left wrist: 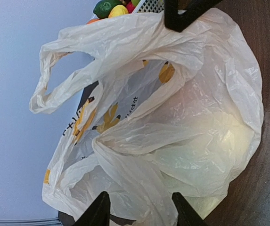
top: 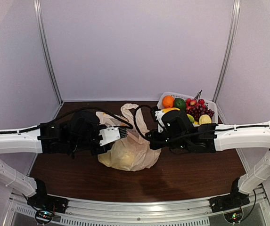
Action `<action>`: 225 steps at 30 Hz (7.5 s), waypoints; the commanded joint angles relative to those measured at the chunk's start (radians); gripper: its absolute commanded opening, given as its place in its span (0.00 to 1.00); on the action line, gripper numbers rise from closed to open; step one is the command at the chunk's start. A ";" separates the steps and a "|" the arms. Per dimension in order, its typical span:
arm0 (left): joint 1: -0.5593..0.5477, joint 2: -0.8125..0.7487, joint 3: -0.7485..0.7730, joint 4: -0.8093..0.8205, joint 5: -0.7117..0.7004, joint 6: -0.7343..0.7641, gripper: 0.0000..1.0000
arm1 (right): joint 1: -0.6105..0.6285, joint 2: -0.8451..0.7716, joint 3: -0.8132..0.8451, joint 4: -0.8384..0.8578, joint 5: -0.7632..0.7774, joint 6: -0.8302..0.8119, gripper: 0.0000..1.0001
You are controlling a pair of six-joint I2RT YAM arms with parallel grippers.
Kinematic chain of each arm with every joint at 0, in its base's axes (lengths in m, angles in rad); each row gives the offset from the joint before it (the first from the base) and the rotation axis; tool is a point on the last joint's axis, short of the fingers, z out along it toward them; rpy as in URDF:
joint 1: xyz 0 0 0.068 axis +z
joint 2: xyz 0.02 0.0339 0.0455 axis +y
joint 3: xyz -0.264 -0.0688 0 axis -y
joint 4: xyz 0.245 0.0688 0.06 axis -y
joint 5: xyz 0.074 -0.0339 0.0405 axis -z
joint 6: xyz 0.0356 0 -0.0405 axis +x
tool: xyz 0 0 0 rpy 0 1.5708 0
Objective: Untie the knot of the plastic bag and take out the fruit
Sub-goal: Untie the bag handles from the takeout bag, then pick up the bag handles from the takeout bag, then adjust the takeout bag at the center of the board, then hold the bag handles of the takeout bag.
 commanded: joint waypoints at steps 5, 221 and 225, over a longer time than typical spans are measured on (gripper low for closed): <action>-0.003 0.046 0.000 0.047 -0.146 0.014 0.10 | -0.009 -0.049 0.001 0.006 0.010 0.020 0.00; 0.551 -0.232 0.421 -0.393 1.003 -0.598 0.90 | -0.290 -0.270 -0.307 0.108 -0.393 -0.069 0.00; 0.549 -0.102 0.462 -0.379 0.867 -0.565 0.89 | -0.290 -0.294 -0.323 0.108 -0.379 -0.064 0.00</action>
